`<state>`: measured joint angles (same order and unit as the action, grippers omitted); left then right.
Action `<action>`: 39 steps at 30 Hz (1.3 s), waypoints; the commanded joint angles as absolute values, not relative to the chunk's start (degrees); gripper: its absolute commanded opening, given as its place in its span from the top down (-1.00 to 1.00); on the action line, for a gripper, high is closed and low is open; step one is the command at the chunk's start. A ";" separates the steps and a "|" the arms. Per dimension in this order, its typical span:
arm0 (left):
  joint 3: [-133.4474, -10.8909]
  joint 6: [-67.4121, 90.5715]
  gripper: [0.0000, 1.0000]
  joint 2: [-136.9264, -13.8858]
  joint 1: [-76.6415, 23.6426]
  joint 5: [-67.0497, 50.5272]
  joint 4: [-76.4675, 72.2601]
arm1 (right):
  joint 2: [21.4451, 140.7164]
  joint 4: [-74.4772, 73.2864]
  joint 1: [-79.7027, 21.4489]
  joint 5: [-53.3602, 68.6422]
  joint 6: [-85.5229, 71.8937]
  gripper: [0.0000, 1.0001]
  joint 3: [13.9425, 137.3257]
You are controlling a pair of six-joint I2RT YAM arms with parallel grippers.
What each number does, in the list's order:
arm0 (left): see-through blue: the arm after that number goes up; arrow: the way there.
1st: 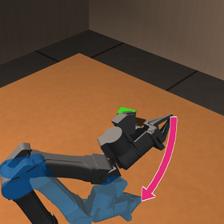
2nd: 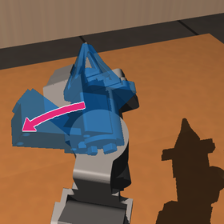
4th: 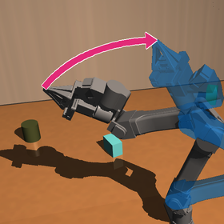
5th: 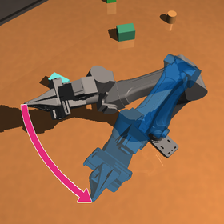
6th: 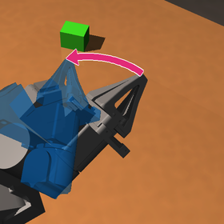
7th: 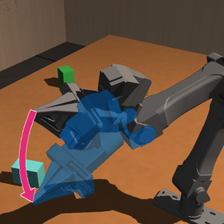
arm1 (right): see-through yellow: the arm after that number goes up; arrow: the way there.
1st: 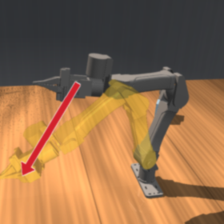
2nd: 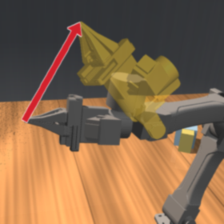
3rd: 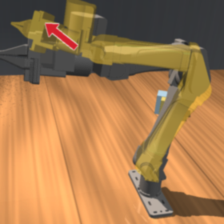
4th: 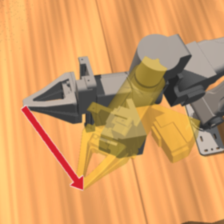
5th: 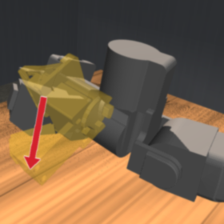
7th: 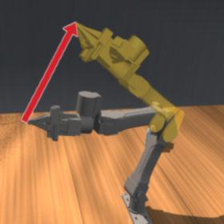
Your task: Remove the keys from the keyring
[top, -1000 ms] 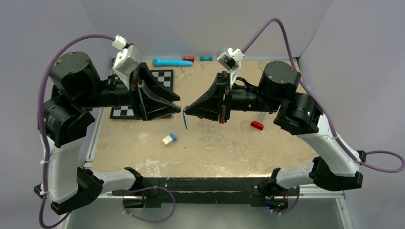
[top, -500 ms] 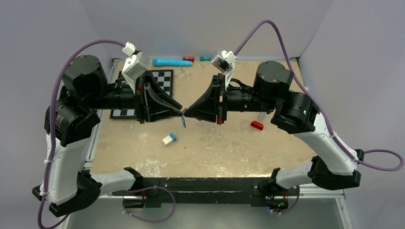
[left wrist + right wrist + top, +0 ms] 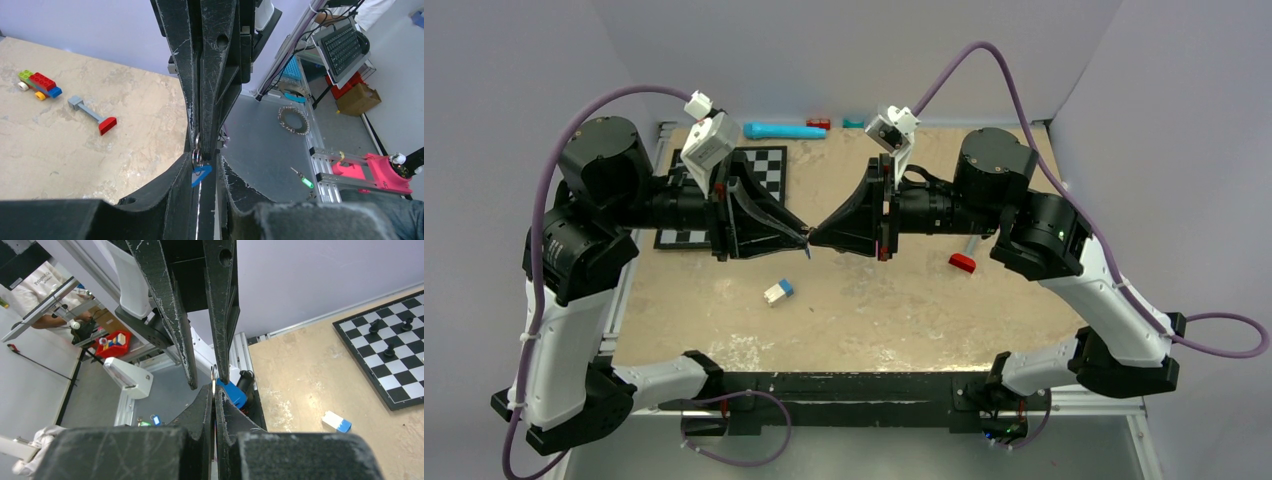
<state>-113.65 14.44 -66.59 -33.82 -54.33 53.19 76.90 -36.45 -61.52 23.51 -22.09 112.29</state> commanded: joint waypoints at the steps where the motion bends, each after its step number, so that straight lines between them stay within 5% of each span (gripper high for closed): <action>1: -113.73 15.40 0.42 -66.19 -33.87 -55.34 50.74 | 76.90 -34.43 -61.76 24.13 -22.10 1.00 114.26; 13: -113.91 15.39 0.55 -66.04 -33.92 -54.67 50.19 | 76.77 -34.24 -62.01 24.53 -22.10 1.00 113.88; 20: -113.61 16.14 1.00 -65.97 -33.91 -54.02 49.44 | 76.90 -34.15 -62.14 24.64 -22.19 1.00 113.82; 39: -98.12 31.97 1.00 -58.28 -33.93 -49.62 24.73 | 76.35 -24.87 -62.93 22.01 -25.73 1.00 111.32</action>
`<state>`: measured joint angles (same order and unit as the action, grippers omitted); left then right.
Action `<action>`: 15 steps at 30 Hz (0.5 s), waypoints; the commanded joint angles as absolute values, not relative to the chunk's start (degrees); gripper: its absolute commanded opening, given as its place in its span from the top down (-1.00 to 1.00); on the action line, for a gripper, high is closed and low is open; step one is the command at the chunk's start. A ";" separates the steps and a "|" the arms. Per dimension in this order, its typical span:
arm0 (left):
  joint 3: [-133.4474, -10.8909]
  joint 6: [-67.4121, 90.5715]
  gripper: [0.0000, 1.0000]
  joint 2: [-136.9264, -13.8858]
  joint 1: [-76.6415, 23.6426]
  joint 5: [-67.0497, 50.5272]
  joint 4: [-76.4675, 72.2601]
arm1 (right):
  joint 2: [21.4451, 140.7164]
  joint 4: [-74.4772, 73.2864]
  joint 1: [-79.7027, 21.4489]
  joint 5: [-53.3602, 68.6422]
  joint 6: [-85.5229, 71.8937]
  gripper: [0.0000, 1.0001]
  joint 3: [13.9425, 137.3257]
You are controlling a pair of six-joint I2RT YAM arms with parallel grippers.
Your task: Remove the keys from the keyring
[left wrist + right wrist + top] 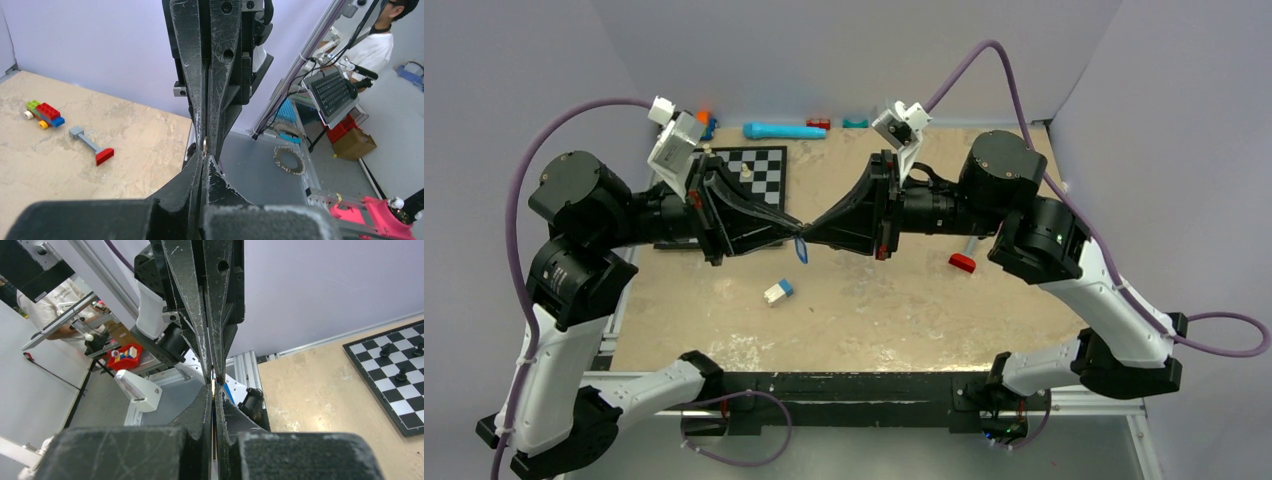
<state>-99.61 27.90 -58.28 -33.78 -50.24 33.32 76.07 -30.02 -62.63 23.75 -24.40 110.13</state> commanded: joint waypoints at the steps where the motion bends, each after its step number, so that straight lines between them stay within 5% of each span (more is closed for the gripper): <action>1: -98.04 32.25 1.00 -58.27 -33.94 -49.53 24.42 | 76.37 -24.83 -62.91 21.64 -25.67 1.00 111.62; 15: -95.52 35.50 1.00 -57.33 -33.99 -47.95 19.39 | 78.08 -23.64 -62.93 21.30 -25.75 1.00 114.21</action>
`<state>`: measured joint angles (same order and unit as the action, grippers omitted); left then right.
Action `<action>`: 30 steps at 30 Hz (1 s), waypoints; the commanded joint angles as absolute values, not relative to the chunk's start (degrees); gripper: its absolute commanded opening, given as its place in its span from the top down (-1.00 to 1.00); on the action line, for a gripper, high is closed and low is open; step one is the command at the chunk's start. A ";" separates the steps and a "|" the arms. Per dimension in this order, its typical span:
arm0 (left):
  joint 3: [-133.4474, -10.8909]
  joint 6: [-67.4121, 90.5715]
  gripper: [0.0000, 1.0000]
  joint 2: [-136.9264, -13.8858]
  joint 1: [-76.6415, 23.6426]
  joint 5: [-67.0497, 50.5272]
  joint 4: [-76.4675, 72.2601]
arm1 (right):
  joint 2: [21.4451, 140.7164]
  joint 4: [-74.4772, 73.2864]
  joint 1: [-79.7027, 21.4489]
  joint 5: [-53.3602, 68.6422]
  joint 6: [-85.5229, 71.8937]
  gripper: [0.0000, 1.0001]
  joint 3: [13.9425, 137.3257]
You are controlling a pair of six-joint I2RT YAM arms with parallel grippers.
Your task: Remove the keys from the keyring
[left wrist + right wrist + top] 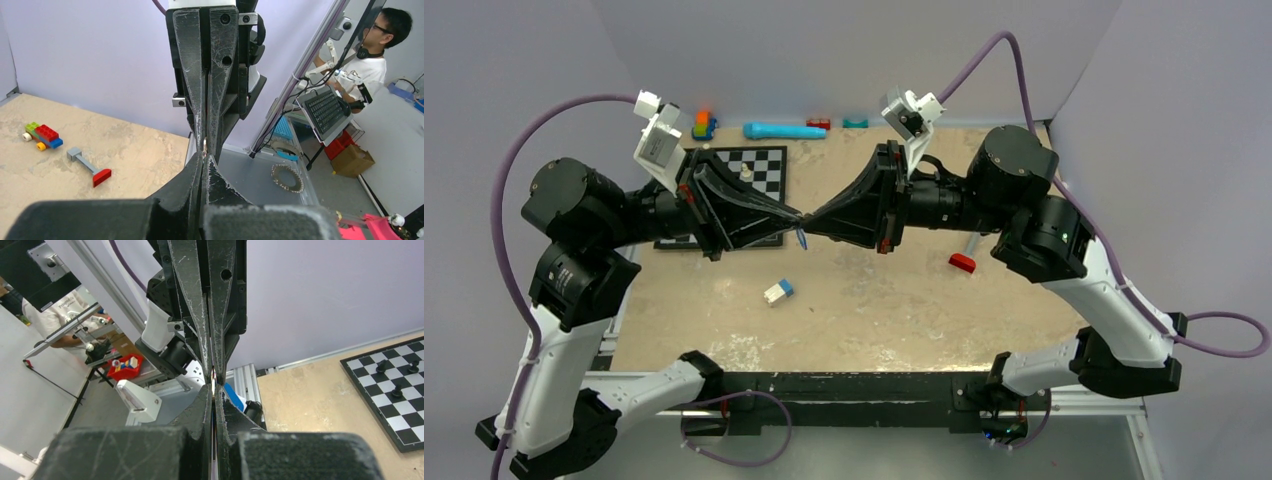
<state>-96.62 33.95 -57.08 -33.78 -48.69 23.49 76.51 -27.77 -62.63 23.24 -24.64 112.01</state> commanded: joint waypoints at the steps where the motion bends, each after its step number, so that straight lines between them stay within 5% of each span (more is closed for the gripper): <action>1: -95.10 36.38 1.00 -57.19 -33.93 -47.82 18.18 | 78.17 -23.48 -62.92 21.23 -25.75 1.00 114.25; 30: -78.82 55.31 1.00 -50.92 -34.34 -34.08 -11.85 | 77.20 -4.55 -63.06 17.64 -30.13 1.00 104.80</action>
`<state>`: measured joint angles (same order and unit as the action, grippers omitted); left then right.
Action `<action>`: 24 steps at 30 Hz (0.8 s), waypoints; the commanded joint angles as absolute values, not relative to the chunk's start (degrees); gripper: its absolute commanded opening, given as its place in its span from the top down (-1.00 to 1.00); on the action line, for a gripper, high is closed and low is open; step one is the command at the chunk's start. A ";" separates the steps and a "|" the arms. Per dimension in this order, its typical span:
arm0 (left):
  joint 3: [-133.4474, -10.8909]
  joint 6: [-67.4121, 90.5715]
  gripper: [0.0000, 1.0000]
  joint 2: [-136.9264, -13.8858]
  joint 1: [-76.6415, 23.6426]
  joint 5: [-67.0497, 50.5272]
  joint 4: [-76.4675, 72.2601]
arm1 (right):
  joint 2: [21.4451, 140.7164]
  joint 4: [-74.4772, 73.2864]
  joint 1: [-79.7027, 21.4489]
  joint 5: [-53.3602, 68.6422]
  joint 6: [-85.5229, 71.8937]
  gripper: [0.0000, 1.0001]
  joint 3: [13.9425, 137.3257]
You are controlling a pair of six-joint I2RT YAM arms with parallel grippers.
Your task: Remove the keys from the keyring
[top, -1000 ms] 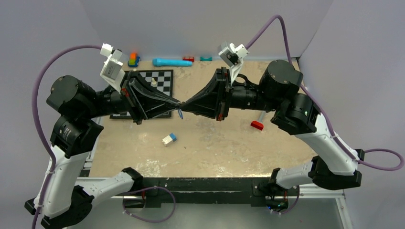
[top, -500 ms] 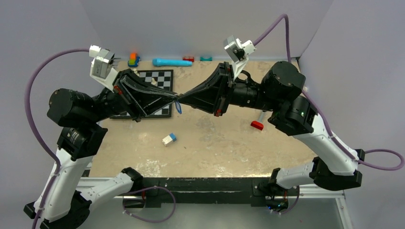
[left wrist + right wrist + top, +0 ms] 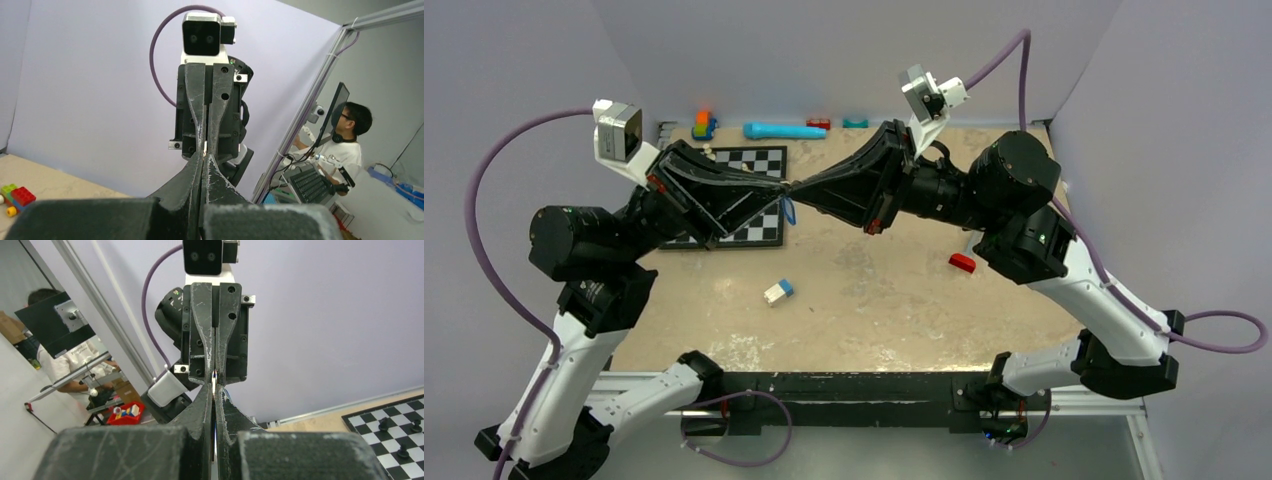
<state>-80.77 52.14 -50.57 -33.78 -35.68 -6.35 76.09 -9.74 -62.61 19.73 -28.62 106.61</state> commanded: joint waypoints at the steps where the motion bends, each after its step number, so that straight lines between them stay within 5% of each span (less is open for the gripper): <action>1: -78.45 55.69 1.00 -50.75 -34.36 -33.54 -12.59 | 77.17 -4.04 -63.02 17.52 -30.29 1.00 104.44; 10: -75.92 58.34 1.00 -50.74 -34.72 -32.42 -16.85 | 77.46 -2.55 -63.06 17.42 -31.02 1.00 103.90; 12: -76.40 57.21 1.00 -50.40 -34.71 -32.74 -15.09 | 77.51 -4.46 -63.10 17.09 -30.77 0.61 104.66; 14: -77.83 55.19 1.00 -50.04 -34.66 -33.46 -11.85 | 77.22 -7.09 -63.07 16.59 -30.16 -0.31 105.49; 15: -78.98 54.06 1.00 -50.06 -34.71 -34.12 -9.52 | 76.76 -8.91 -63.10 16.15 -29.50 -0.51 105.95; 24: -84.47 46.41 1.00 -50.21 -34.66 -37.83 6.67 | 71.12 -24.35 -63.00 10.12 -22.33 -0.64 110.00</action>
